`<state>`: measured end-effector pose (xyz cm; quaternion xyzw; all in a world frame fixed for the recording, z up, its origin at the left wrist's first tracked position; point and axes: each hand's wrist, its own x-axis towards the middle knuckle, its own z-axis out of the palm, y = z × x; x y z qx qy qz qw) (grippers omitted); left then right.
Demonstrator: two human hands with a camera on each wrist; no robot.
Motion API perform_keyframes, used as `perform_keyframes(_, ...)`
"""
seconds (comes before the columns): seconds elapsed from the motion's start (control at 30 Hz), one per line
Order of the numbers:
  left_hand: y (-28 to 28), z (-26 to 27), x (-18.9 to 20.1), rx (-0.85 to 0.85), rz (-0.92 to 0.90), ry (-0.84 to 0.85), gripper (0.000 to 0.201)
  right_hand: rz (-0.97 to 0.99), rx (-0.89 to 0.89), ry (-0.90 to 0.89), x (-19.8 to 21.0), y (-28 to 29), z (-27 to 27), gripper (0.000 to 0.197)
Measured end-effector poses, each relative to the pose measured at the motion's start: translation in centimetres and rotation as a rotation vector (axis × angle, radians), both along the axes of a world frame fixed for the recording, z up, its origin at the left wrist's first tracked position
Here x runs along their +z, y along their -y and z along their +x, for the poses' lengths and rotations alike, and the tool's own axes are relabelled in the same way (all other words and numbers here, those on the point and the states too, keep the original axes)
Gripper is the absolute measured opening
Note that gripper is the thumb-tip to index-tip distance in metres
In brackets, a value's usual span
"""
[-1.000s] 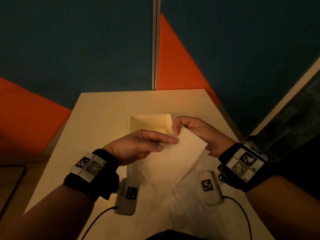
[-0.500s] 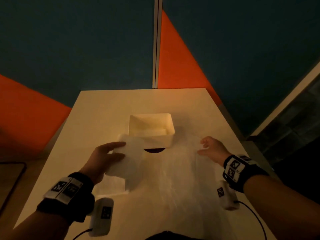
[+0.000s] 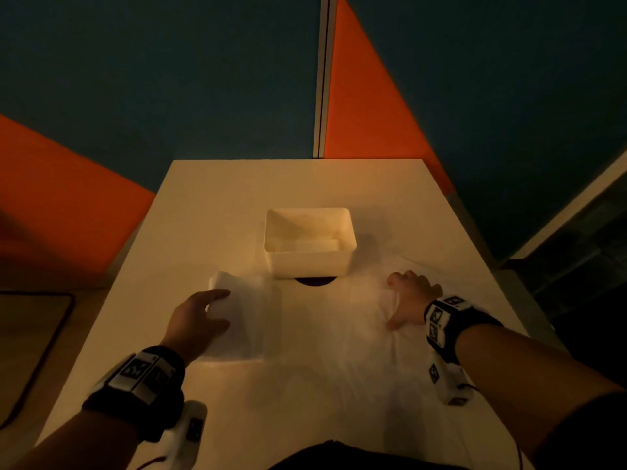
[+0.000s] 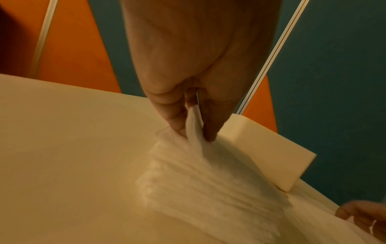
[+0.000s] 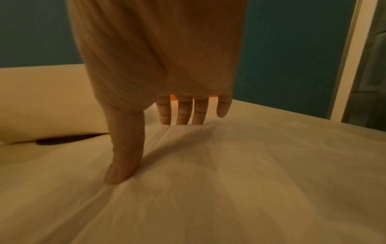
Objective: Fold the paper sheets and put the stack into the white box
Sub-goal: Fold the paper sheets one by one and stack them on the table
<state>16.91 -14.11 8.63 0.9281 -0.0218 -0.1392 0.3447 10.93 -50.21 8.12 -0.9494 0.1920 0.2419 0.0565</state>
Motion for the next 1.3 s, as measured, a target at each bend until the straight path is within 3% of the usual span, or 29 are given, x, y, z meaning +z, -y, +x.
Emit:
perform_keyframes(0.43,-0.2,0.4,-1.0,-0.026,0.083,0.031,0.052,-0.002,0.009,-0.013,1.2,-0.8,-0.7,0.067)
perform_keyframes(0.6,0.2,0.4,-0.6,-0.067,0.396,0.103,0.055,0.152,-0.042,0.108,3.1,-0.5,-0.7,0.032)
perform_keyframes(0.7,2.0,-0.2,1.3,-0.109,0.401,0.131,0.054,0.253,-0.077,0.186,5.3,0.1,-0.6,0.024)
perform_keyframes(0.83,4.7,-0.1,3.3,-0.256,0.183,0.112,0.036,0.476,-0.131,0.373,9.5,-0.5,-0.6,0.012)
perform_keyframes(0.93,7.0,-0.7,5.5,-0.271,-0.158,-0.161,0.026,0.689,-0.242,0.522,12.3,-1.5,-0.6,0.013)
perform_keyframes(1.07,9.0,-1.2,7.8,-0.369,-0.449,-0.491,0.064,1.031,-0.372,0.746,14.6,-3.5,-1.0,0.014)
perform_keyframes(1.13,9.6,-1.5,8.5,-0.353,-0.704,-0.612,0.059,1.217,-0.432,0.806,15.0,-4.6,-1.1,0.017)
perform_keyframes(1.2,10.2,-1.9,9.5,-0.302,-0.914,-0.649,0.042,1.317,-0.467,0.832,14.7,-5.7,-1.1,0.019)
perform_keyframes(1.3,11.0,-2.0,10.5,-0.227,-1.051,-0.552,0.041,1.347,-0.471,0.846,13.7,-6.9,-1.2,0.016)
